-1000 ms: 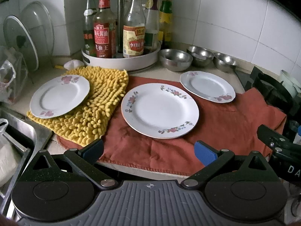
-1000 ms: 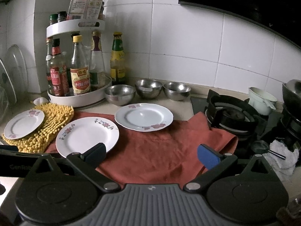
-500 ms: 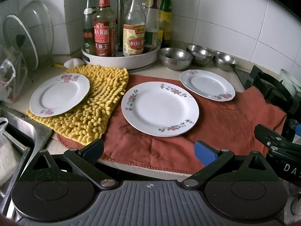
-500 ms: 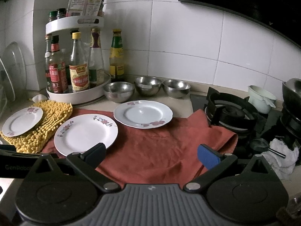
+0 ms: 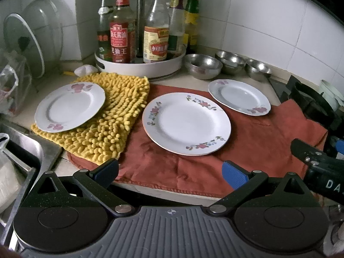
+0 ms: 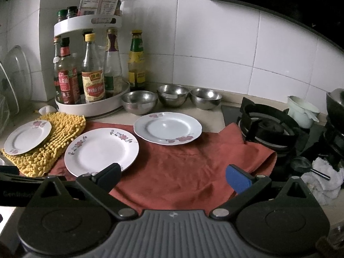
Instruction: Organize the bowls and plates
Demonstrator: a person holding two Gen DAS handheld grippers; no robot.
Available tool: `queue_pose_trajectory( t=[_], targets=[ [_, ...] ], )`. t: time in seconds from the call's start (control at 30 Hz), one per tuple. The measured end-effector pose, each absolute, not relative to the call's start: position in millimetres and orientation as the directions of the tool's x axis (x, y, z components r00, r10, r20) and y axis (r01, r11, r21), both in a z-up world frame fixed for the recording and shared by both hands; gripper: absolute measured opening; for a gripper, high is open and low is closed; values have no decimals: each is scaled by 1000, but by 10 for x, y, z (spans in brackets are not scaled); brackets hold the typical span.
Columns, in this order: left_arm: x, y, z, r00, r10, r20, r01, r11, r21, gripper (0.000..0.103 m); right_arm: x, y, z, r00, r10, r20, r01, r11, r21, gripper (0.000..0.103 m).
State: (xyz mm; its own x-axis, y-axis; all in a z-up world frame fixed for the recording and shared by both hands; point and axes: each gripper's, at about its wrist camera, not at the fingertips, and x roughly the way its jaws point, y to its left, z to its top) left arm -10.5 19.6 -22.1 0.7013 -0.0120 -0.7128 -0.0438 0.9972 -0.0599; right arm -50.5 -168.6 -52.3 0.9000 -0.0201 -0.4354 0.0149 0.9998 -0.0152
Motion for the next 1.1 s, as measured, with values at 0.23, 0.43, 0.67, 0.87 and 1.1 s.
queue_pose_trajectory(
  t=[0.23,0.43,0.67,0.87,1.1],
  targets=[
    [-117,202,-173,718,-59,-693,-18,995,-103,103,-531,-1764,-450,902,-9,-432,16,1000,13,100],
    [-80,126,-179,715,-104,-692,25,992,-123,103,-583,-1937,-415,895,-39,-445,76,995,64,100],
    [-66,126,-194,712,-119,-692,38,991,-130,103,-647,-1927,-345,900,-58,-432,79,996,31,100],
    [-35,226,-231,705,-83,-704,-11,992,-129,103,-545,-1811,-353,898,-33,-438,40,999,6,100],
    [57,321,-234,701,-12,-713,-87,991,-103,103,-309,-1705,-412,893,35,-450,-34,999,9,100]
  ],
)
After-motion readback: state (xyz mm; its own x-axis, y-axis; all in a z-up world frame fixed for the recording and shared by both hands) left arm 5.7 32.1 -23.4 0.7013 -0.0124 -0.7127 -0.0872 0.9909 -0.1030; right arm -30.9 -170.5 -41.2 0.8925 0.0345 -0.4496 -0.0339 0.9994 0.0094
